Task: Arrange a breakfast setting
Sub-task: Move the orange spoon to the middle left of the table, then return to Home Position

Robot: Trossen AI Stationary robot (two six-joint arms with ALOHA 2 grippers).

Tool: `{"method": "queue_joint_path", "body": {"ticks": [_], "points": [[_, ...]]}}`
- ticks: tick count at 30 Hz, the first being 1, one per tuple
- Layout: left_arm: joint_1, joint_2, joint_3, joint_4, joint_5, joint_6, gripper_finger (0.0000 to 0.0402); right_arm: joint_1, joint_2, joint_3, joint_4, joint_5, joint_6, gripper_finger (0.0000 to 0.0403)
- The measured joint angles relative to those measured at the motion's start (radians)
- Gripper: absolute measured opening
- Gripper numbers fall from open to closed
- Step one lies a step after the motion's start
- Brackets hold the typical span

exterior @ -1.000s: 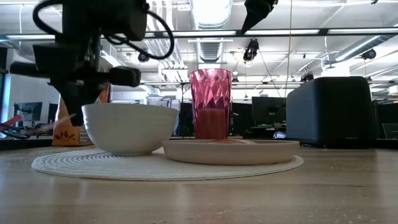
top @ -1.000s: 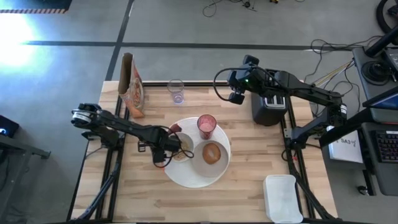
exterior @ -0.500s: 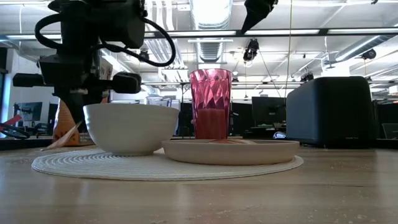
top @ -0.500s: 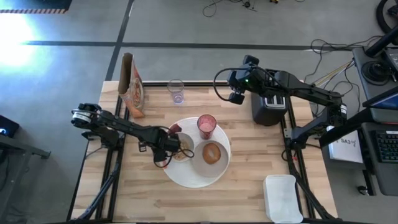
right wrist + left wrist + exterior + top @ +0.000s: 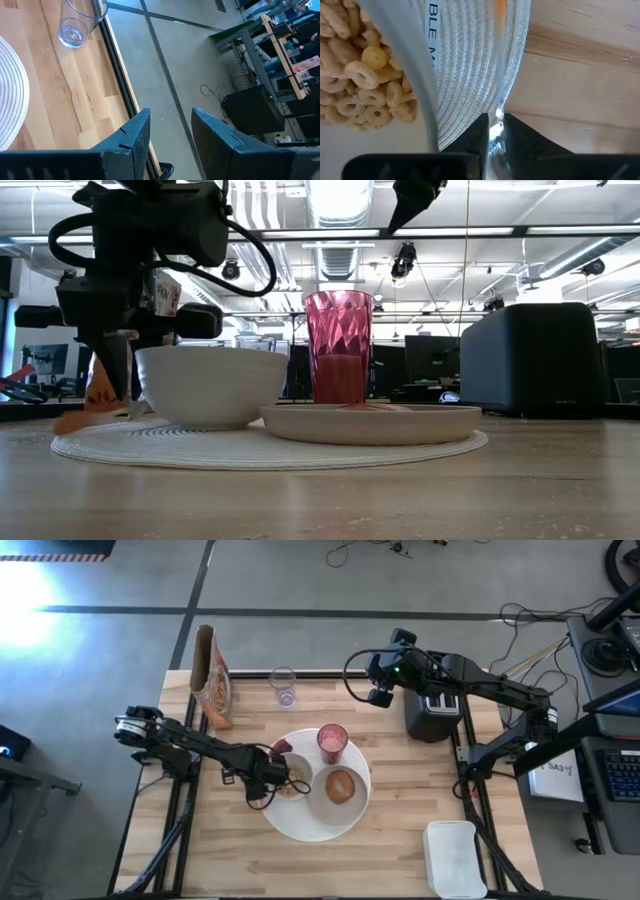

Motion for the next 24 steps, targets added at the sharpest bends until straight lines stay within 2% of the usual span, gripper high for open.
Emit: {"method": "queue_joint_path", "body": {"ticks": [12,19,24], "points": [[0.0,0.0,0.0,0.002,0.0,-0.003,0.0103,0.0,0.0,0.0,0.0,0.0,0.0,0.0135],[0.0,-0.039,0.0,-0.015,0.0,-0.012,0.011,0.0,0.0,0.0,0.0,0.0,0.0,0.0135],[-0.004,-0.134,0.0,-0.044,0.0,-0.066,0.011,0.0,0.0,0.0,0.0,0.0,0.0,0.0129]]}}
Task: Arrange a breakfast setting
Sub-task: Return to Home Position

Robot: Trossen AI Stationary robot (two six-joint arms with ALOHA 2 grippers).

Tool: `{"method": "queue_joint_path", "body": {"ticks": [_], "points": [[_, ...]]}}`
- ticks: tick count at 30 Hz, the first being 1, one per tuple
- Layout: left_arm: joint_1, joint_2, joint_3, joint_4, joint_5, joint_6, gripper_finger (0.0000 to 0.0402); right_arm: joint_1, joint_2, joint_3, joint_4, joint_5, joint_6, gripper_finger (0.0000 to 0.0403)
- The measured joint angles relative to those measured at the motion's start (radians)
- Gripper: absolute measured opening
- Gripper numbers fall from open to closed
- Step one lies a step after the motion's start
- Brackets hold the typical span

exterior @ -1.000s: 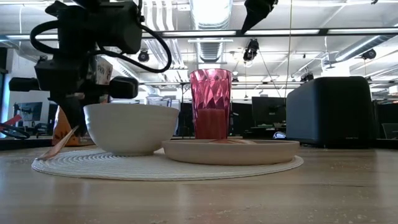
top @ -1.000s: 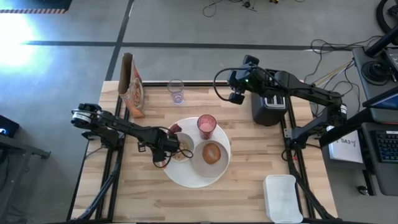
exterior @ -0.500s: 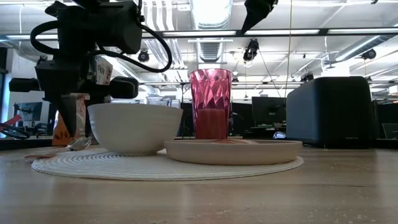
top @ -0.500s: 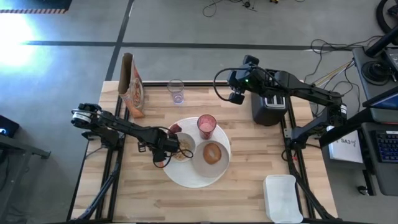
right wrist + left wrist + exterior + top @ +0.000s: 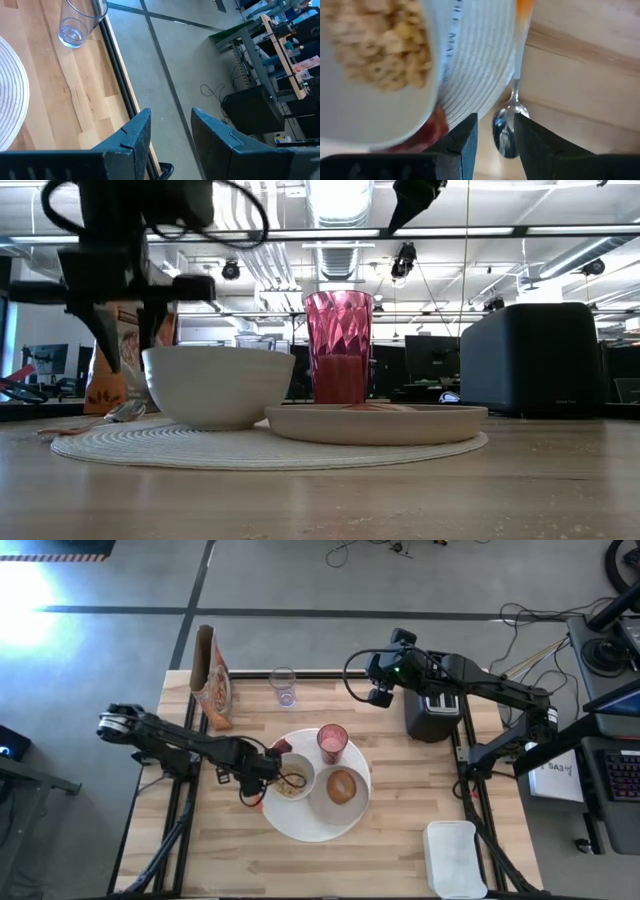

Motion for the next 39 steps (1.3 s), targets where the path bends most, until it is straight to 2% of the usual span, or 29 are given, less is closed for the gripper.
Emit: {"method": "queue_joint_path", "body": {"ticks": [4,7,14,18,32,35,39], "points": [[-0.019,-0.087,0.0,-0.019,0.0,-0.088,0.011,0.0,0.0,0.0,0.0,0.0,0.0,0.0128],[-0.035,-0.157,0.0,0.002,0.001,-0.216,0.011,0.0,0.0,0.0,0.0,0.0,0.0,0.0128],[-0.046,-0.28,0.018,0.243,0.012,-0.612,0.011,0.0,0.0,0.0,0.0,0.0,0.0,0.0128],[-0.046,-0.323,0.018,0.337,0.069,-0.777,0.011,0.0,0.0,0.0,0.0,0.0,0.0,0.0128],[-0.047,-0.512,-0.018,0.43,0.08,-0.824,0.011,0.0,0.0,0.0,0.0,0.0,0.0,0.0128],[-0.047,-0.562,-0.078,0.507,0.08,-0.824,0.011,0.0,0.0,0.0,0.0,0.0,0.0,0.0128],[-0.046,-0.653,-0.237,0.702,0.078,-0.817,0.011,0.0,0.0,0.0,0.0,0.0,0.0,0.0128]]}}
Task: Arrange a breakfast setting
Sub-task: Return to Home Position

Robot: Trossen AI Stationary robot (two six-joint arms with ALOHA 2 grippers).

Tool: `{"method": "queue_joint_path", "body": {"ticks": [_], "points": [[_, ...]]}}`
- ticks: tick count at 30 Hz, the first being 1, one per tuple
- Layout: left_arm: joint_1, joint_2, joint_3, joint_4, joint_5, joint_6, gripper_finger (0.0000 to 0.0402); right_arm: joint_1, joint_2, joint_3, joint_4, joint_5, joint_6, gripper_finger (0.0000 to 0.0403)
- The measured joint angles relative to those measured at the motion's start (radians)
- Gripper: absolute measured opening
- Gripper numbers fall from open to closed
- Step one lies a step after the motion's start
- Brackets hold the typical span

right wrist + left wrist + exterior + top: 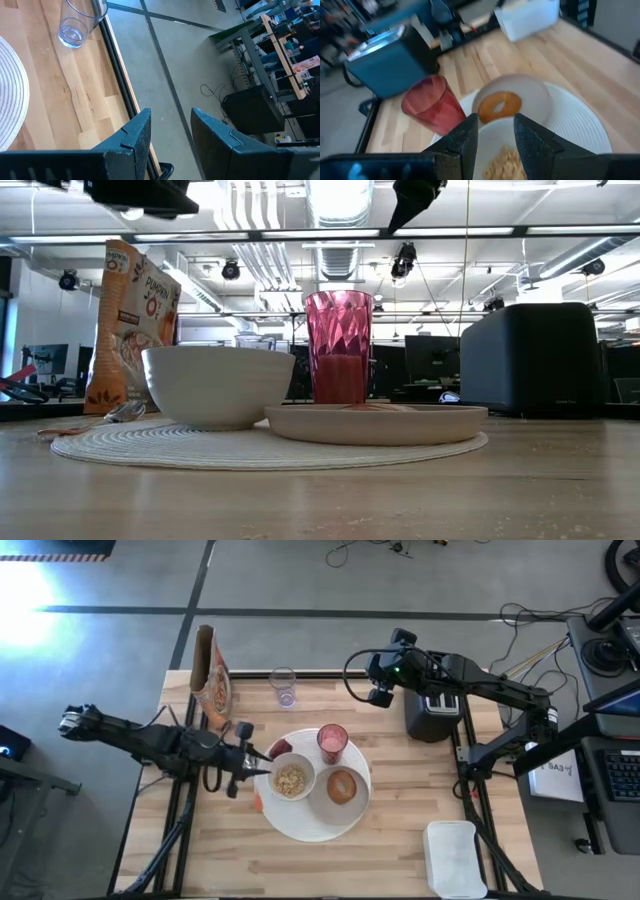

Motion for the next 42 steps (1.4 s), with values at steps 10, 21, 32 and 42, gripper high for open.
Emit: {"method": "queue_joint_path", "body": {"ticks": [10,21,32,42], "points": [[0.001,-0.078,-0.418,0.658,-0.001,0.0,0.011,0.0,0.0,0.0,0.0,0.0,0.0,0.0128],[0.001,-0.039,-0.594,0.94,-0.025,-0.015,0.011,0.0,0.0,0.0,0.0,0.0,0.0,0.0128],[0.001,-0.042,-0.596,0.936,-0.109,0.072,0.011,0.0,0.0,0.0,0.0,0.0,0.0,0.0128],[0.0,-0.127,-0.597,0.779,-0.116,0.06,0.011,0.0,0.0,0.0,0.001,0.0,0.0,0.0128]]}}
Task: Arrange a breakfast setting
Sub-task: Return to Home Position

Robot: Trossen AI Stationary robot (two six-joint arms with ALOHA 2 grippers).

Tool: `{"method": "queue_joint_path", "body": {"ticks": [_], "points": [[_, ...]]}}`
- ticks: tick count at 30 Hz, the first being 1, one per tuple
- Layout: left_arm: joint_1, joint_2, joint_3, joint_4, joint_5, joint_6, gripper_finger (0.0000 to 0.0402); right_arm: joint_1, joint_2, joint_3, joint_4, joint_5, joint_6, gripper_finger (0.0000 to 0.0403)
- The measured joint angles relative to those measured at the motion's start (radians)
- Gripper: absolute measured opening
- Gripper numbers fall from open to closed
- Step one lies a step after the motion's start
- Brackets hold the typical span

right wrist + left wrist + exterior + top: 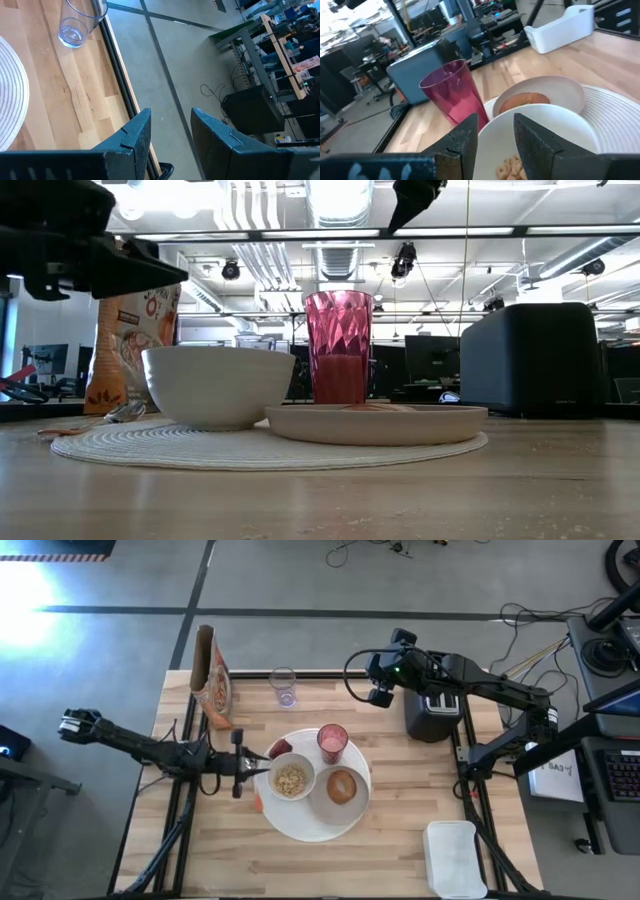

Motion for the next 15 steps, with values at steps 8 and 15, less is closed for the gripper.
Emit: {"method": "queue_joint_path", "body": {"ticks": [8,15], "points": [[0.001,-0.202,-0.05,-0.1,0.012,0.017,0.011,0.0,0.0,0.0,0.0,0.0,0.0,0.0128],[0.009,-0.38,-0.076,-0.253,0.013,0.054,0.011,0.0,0.0,0.0,0.0,0.0,0.0,0.0128]]}}
